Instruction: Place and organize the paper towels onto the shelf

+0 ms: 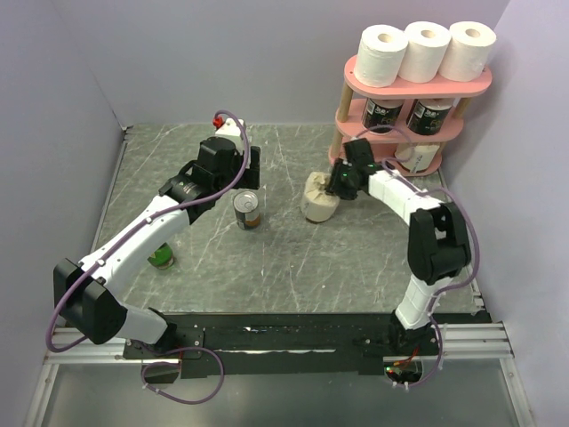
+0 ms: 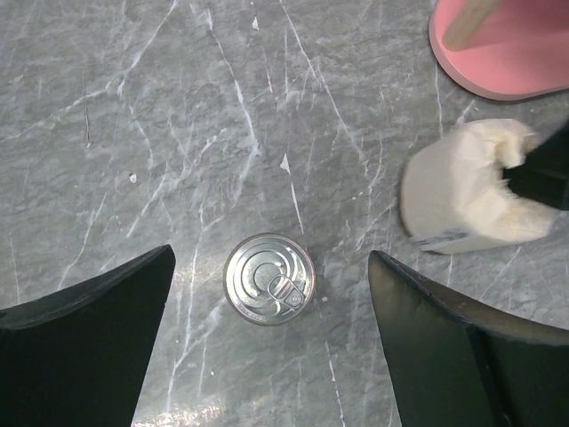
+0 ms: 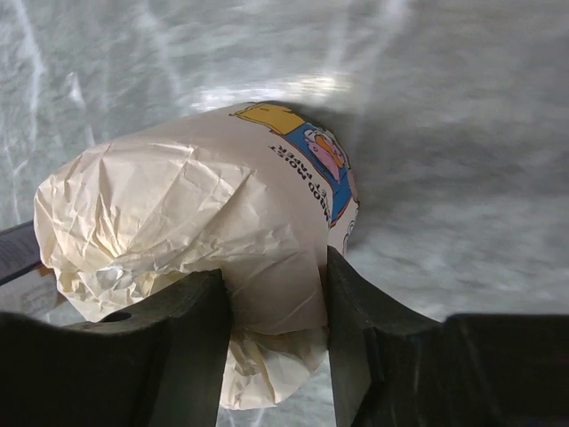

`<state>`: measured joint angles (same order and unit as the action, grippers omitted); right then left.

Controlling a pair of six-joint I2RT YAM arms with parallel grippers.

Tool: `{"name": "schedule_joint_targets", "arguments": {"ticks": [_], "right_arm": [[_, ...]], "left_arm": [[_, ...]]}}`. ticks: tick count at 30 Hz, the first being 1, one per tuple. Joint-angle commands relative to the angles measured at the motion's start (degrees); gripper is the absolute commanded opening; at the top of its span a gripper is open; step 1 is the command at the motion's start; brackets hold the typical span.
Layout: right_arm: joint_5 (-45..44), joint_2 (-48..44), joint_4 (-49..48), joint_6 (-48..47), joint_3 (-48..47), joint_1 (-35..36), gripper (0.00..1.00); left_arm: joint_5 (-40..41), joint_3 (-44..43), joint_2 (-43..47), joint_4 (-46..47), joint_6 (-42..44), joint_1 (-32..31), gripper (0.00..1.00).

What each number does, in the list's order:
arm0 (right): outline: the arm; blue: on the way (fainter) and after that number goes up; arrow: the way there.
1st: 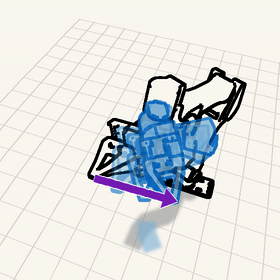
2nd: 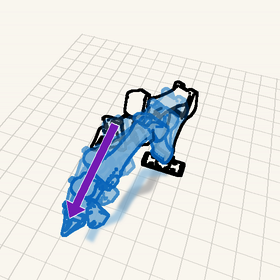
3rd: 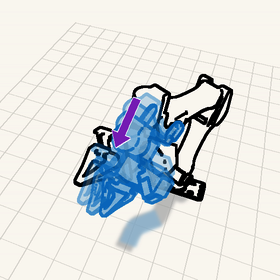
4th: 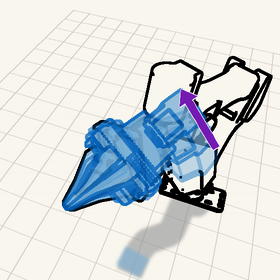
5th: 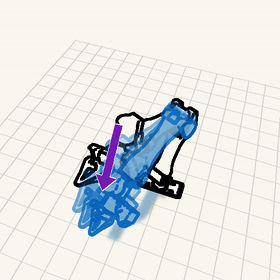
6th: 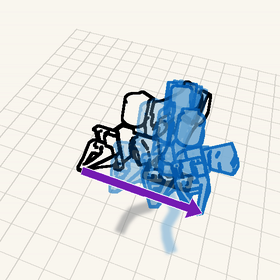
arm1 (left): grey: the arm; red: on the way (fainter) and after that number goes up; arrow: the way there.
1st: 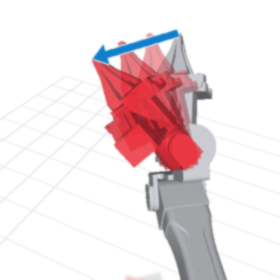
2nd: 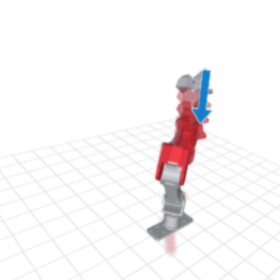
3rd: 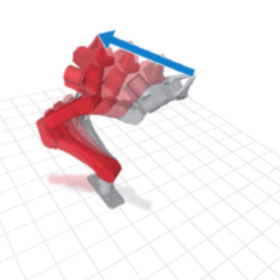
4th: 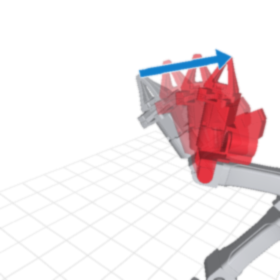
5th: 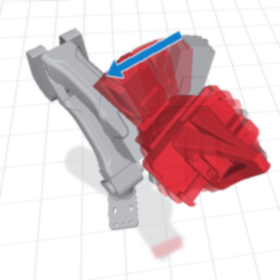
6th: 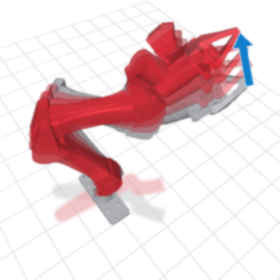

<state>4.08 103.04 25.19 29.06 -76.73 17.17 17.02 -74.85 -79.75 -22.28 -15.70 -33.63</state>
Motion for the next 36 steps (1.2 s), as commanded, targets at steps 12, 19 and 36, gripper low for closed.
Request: {"name": "schedule_joint_targets", "arguments": {"ticks": [12, 19, 36], "right_arm": [[-3.99, -11.55, -7.43, 9.07, 7.04, -19.63, 0.39], [-6.18, -8.65, -8.84, 14.79, 3.25, -21.48, 0.39], [-6.01, -0.48, -12.97, 24.64, -2.55, -22.79, 0.39]], "left_arm": [[1.09, -1.0, 1.43, 0.75, 0.68, -0.65, 0.96], [1.09, -1.0, 1.52, 0.75, 0.67, -0.74, 0.96], [0.83, -1.27, 1.61, 0.57, 0.32, -0.91, 0.96]]}}
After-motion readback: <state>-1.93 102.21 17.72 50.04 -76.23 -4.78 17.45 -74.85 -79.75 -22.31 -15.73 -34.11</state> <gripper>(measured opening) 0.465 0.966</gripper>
